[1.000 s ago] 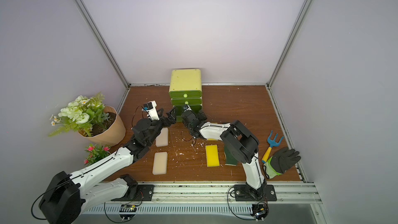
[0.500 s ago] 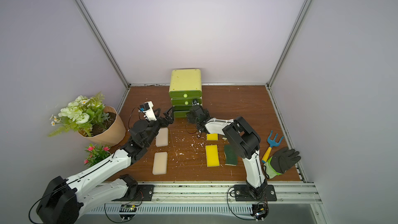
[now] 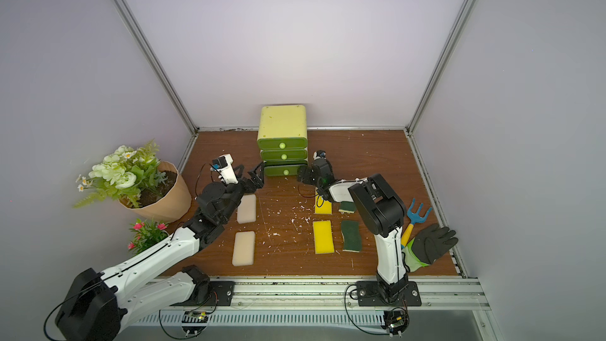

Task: Take the sponge out of the drawer
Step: Close the drawer in the storage box.

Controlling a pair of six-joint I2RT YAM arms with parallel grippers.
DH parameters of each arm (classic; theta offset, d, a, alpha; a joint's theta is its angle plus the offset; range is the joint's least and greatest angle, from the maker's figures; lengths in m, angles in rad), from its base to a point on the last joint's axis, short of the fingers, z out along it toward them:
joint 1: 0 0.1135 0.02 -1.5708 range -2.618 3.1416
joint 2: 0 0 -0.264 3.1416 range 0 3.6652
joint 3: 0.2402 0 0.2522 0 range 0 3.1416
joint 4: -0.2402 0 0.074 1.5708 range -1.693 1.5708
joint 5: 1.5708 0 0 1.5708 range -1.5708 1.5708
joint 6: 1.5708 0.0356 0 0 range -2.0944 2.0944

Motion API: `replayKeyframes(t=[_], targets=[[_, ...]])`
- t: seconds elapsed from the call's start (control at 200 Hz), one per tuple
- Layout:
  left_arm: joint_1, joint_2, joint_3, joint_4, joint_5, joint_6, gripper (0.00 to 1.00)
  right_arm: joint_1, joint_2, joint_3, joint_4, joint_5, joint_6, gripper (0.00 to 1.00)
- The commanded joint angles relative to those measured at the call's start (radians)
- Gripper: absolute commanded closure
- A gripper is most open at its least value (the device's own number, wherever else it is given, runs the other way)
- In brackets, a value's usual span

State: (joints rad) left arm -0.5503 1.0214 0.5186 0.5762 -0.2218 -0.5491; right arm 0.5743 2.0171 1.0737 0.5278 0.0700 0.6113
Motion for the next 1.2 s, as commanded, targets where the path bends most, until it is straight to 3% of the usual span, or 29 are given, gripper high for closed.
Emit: replayKeyframes(t=[0.0,0.826,1.196], targets=[[0.013,-0.013,-0.008,0.011,-0.005,0.01,0.01,-0.002,-0.024,0.015,0.053,-0.038,0.058,0.01],[0.039,0.008,-0.006,-0.021,-0.016,0.053,0.0,-0.019,0.055,0.12,0.035,-0.1,0.111,0.01],[0.098,-0.044,-0.061,-0.062,-0.08,0.185,0.01,-0.019,-0.135,-0.064,0.132,-0.073,0.076,0.01]])
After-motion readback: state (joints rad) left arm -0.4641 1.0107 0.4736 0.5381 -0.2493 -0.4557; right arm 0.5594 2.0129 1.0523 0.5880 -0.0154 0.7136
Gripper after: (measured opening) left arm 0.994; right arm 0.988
